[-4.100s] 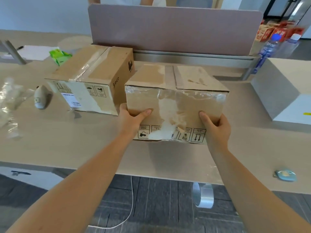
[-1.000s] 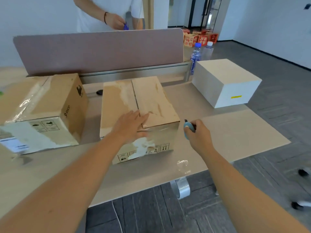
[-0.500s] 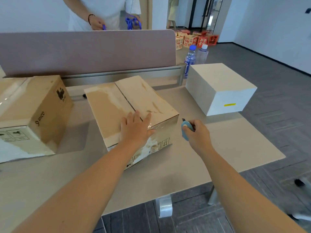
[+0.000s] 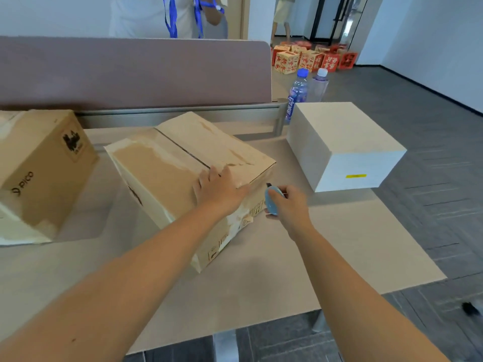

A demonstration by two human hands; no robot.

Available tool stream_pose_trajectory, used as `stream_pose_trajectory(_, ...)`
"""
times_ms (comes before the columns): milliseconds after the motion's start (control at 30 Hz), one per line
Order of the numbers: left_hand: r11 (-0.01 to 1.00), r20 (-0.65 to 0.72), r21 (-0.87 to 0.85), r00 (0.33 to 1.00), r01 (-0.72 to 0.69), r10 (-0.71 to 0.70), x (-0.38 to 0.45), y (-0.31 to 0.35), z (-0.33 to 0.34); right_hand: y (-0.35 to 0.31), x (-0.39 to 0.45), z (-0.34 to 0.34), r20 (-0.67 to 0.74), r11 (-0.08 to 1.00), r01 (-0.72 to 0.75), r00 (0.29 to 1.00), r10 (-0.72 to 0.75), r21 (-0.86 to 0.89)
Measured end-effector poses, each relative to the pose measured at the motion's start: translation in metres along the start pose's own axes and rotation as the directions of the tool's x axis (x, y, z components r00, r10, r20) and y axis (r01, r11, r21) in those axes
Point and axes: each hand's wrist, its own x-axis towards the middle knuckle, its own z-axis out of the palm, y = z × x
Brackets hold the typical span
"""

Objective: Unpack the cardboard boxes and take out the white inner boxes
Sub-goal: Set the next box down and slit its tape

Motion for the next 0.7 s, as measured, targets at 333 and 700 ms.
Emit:
stream_pose_trajectory(333,0.89,0.027,0.091,0.894,-0.448,0.447,0.033,-0.045,-0.031,-0.014,-0.002,0.033,-0.067,0.962,-0.137,0.985,0.157,0.236)
stream_pose_trajectory(700,0.739,0.173,0.247,0.779,-0.627,0.603,0.051,-0.064,-0.021,-0.026,-0.004,0.04,-0.116,0.994,-0.111,0.987,0.11,-0.002)
